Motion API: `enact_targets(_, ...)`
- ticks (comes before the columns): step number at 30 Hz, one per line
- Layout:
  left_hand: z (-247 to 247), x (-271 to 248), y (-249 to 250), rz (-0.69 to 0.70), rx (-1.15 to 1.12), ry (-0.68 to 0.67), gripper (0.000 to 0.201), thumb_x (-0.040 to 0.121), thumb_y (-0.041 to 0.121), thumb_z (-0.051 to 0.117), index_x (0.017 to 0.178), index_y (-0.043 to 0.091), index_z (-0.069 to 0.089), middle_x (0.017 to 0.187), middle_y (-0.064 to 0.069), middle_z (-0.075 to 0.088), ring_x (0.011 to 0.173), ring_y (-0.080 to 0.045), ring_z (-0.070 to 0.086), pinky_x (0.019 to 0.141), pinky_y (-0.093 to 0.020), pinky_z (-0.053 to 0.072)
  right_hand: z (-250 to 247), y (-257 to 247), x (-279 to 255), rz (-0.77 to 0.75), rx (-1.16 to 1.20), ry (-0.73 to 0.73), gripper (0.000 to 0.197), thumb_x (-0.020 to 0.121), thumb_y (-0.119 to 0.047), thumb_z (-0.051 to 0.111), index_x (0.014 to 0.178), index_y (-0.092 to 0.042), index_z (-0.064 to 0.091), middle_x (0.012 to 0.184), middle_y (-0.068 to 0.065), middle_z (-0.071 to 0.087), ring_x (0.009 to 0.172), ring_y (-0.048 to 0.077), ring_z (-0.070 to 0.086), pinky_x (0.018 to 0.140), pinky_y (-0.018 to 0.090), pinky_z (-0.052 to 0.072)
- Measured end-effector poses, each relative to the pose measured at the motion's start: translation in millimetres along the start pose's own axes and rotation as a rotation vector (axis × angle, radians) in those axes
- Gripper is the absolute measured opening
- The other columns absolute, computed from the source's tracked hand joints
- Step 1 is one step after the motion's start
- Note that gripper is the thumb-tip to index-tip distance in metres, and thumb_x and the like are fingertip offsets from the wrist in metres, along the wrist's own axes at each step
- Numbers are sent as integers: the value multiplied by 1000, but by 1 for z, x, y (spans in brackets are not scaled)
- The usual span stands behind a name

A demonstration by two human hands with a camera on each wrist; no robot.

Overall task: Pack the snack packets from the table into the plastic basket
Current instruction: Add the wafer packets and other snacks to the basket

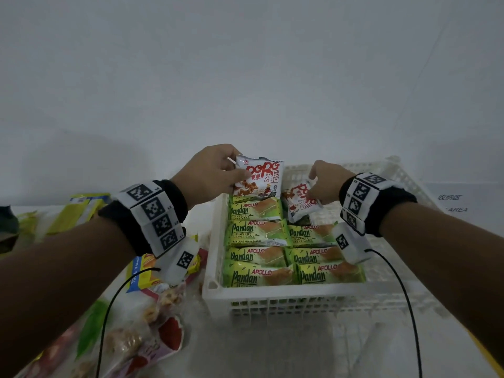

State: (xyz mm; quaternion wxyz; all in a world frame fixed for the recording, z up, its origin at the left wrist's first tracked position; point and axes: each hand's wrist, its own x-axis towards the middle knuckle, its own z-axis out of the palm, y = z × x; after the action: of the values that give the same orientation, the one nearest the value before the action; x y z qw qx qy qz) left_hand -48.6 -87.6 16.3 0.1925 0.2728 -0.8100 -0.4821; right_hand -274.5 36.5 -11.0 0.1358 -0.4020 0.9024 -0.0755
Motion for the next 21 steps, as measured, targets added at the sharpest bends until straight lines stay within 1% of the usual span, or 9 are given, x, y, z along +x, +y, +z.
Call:
enact_targets(2, -1, 0, -2, 0, -5, -1, 24, 93, 13, 72, 110, -1, 61, 94, -17, 77, 86, -30, 76, 79, -41, 63, 4, 1, -1, 16, 38, -8, 47, 90, -15, 73, 126, -2, 45, 103, 13, 65, 85, 26, 66, 63, 31, 51)
enact_targets(3, -2, 0, -3, 0, -7, -2, 24, 94, 13, 71, 110, 0, 61, 94, -17, 77, 86, -30, 76, 80, -42, 63, 6, 0, -1, 15, 50, -17, 52, 89, -16, 75, 127, -4, 43, 103, 12, 65, 87, 27, 68, 67, 34, 58)
enact_targets(5, -2, 1, -4, 2, -9, -6, 24, 94, 14, 71, 110, 0, 61, 94, -16, 77, 86, -29, 76, 80, -42, 63, 9, -1, 0, 21, 54, -54, 58, 87, -19, 79, 128, -4, 41, 103, 13, 66, 88, 29, 71, 79, 43, 62)
enact_targets(10, -4, 1, -3, 28, -46, 7, 24, 93, 15, 73, 108, 1, 60, 94, -14, 77, 87, -28, 76, 79, -43, 63, 10, -5, -4, -15, 30, -57, 63, 91, -33, 74, 134, -5, 38, 109, 12, 66, 90, 28, 72, 82, 44, 62)
enact_targets(12, -6, 1, -1, 53, -72, 32, 24, 93, 16, 73, 107, 2, 60, 96, -15, 77, 87, -29, 76, 80, -46, 63, 5, -6, -7, -51, -30, 5, 62, 95, -40, 68, 137, -6, 37, 120, 13, 62, 100, 28, 65, 84, 39, 57)
enact_targets(14, -6, 2, 3, 74, -112, 67, 23, 93, 15, 72, 107, 2, 58, 97, -14, 76, 87, -28, 76, 78, -44, 64, -1, -8, -11, -118, -44, 111, 50, 99, -38, 61, 133, -8, 42, 122, 13, 60, 102, 27, 61, 85, 38, 53)
enact_targets(16, -4, 3, 7, 78, -182, 99, 24, 95, 13, 70, 109, 0, 55, 97, -15, 76, 87, -28, 76, 73, -38, 64, -9, -15, -19, -198, 84, 193, 32, 102, -32, 54, 128, -13, 48, 119, 9, 62, 98, 24, 61, 82, 36, 52)
enact_targets(18, 0, 2, 12, 82, -252, 130, 25, 96, 10, 67, 112, 2, 50, 99, -16, 75, 85, -26, 76, 70, -32, 63, -14, -25, -30, -271, 328, 183, 23, 105, -25, 46, 123, -14, 54, 115, 3, 65, 94, 21, 65, 76, 34, 53)
enact_targets(21, 4, 2, 18, 87, -316, 152, 29, 97, 6, 65, 116, 9, 42, 105, -18, 71, 84, -26, 74, 70, -33, 63, -19, -38, -47, -386, 750, 9, 25, 105, -22, 47, 127, -12, 50, 116, 3, 69, 99, 19, 72, 91, 40, 58)
